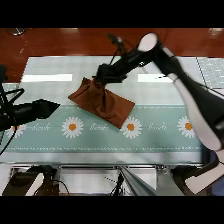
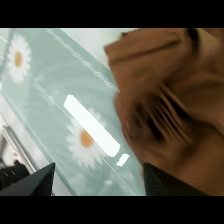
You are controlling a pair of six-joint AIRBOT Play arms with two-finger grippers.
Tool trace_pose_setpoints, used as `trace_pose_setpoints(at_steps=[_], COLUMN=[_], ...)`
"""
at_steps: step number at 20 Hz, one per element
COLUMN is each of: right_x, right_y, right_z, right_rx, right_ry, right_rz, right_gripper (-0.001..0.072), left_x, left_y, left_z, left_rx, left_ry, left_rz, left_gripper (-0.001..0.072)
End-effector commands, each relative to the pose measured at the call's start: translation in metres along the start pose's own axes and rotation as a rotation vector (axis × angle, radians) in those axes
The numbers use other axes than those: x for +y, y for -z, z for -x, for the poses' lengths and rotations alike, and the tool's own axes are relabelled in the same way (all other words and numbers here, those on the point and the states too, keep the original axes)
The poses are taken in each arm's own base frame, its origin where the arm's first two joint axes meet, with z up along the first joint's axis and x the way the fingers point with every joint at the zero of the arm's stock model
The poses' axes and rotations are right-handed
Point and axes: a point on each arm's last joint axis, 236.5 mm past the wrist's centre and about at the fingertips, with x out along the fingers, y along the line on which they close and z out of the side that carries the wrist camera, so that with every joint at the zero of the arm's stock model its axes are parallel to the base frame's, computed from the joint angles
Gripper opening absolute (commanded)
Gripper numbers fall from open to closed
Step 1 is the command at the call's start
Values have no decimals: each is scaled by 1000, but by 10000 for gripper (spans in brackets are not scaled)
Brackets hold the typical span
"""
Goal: Fold the shirts.
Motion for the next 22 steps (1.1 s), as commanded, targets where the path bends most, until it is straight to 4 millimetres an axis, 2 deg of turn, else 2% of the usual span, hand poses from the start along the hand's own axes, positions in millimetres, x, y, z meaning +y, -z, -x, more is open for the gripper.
trace_pose_setpoints(at_steps=[1,3,5,7,9,10,12,13,15,16,18,22], right_x=[-33,-26,-29,-44,-79,-100,-140,-151,-152,-148,-140,-133], right_y=[37,52,47,47,68,86,131,153,178,184,188,178], right_z=[111,152,189,216,222,213,171,138,74,50,17,-28], right_rx=[42,22,-115,-274,-392,-431,-490,-510,-532,-533,-465,-292], right_ry=[244,304,426,540,615,627,589,512,303,228,171,110], right_rz=[25,54,72,21,-104,-184,-397,-520,-720,-771,-768,-723], right_gripper=[627,627,627,627,627,627,626,626,623,615,615,615], left_x=[6,8,10,10,10,10,12,13,18,21,26,27], left_y=[-4,-6,-9,-8,-6,-6,-4,-2,5,8,15,22], left_z=[-7,-11,-12,-12,-12,-13,-14,-16,-20,-22,-28,-34], left_rx=[4,1,-7,-3,3,4,9,14,29,35,43,60], left_ry=[-10,-13,-16,-16,-15,-16,-18,-19,-24,-27,-29,-16], left_rz=[10,18,22,21,21,21,18,22,33,41,62,94], left_gripper=[25,25,25,25,26,25,26,25,25,25,25,25])
